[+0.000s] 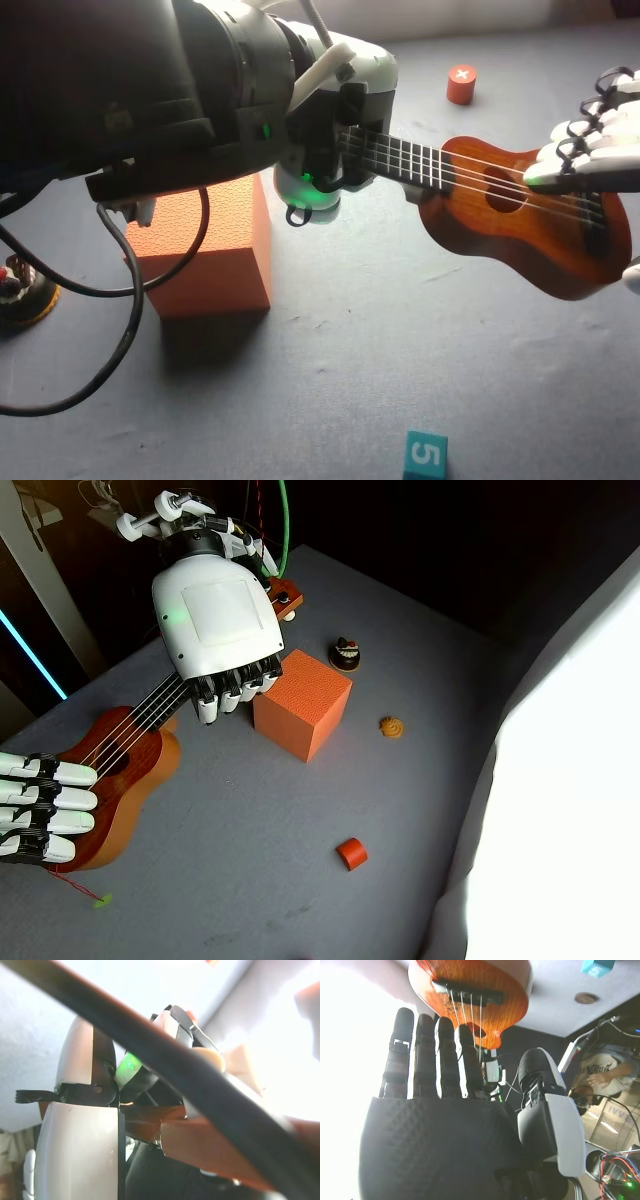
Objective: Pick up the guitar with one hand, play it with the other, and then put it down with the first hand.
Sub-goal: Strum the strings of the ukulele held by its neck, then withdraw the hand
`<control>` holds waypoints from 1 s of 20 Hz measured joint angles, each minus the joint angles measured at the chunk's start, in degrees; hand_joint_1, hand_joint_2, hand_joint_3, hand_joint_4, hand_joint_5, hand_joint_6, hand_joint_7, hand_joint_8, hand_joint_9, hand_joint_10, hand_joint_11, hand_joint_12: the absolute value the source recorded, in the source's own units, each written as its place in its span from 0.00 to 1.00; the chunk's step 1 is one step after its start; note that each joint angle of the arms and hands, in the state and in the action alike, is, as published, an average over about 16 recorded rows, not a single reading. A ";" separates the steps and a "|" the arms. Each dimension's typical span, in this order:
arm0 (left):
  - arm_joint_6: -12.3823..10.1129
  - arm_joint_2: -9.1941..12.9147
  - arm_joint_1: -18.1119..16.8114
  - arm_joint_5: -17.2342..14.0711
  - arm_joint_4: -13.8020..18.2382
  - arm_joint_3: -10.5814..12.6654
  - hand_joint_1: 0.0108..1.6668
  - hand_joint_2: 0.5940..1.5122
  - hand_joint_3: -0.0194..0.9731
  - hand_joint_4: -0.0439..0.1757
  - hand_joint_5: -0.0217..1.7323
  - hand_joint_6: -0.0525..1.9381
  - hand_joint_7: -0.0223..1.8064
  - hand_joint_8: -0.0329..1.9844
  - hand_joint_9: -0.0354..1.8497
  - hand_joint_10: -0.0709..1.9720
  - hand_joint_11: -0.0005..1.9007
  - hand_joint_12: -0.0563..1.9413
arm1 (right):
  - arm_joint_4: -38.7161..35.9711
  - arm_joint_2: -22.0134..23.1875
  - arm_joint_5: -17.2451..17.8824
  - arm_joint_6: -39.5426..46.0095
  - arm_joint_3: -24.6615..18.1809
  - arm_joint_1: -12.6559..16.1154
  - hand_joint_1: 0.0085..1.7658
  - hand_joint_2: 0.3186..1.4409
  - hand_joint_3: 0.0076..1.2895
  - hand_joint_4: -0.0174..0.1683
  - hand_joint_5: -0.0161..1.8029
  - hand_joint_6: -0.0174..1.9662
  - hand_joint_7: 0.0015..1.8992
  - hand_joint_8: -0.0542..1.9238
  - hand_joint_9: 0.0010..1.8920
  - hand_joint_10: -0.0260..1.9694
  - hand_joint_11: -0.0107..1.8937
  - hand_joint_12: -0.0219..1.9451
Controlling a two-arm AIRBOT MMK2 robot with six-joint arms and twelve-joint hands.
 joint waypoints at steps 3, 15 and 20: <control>0.60 0.44 -0.49 0.09 -0.48 -0.37 0.87 0.53 0.00 0.17 0.70 0.96 0.73 0.99 0.75 0.97 0.74 0.99 | -0.92 -0.22 0.90 -0.27 -0.17 0.19 0.09 0.88 0.01 0.05 0.16 0.03 0.14 0.03 0.13 0.03 0.02 0.42; 1.77 0.87 -0.90 0.22 -1.08 -0.78 0.87 0.53 0.01 0.17 0.70 0.95 0.72 0.99 0.75 0.97 0.74 0.99 | -1.67 -0.58 3.06 -2.08 -1.36 0.38 0.09 0.88 0.01 0.04 0.18 0.04 0.14 0.03 0.13 0.03 0.02 0.43; 2.00 0.87 -0.92 0.27 -1.25 -0.85 0.87 0.53 0.01 0.17 0.70 0.94 0.73 0.99 0.75 0.97 0.74 0.99 | -2.93 -0.50 4.59 -0.43 -1.67 0.11 0.10 0.88 0.01 0.05 0.16 0.15 0.14 0.03 0.14 0.03 0.02 0.47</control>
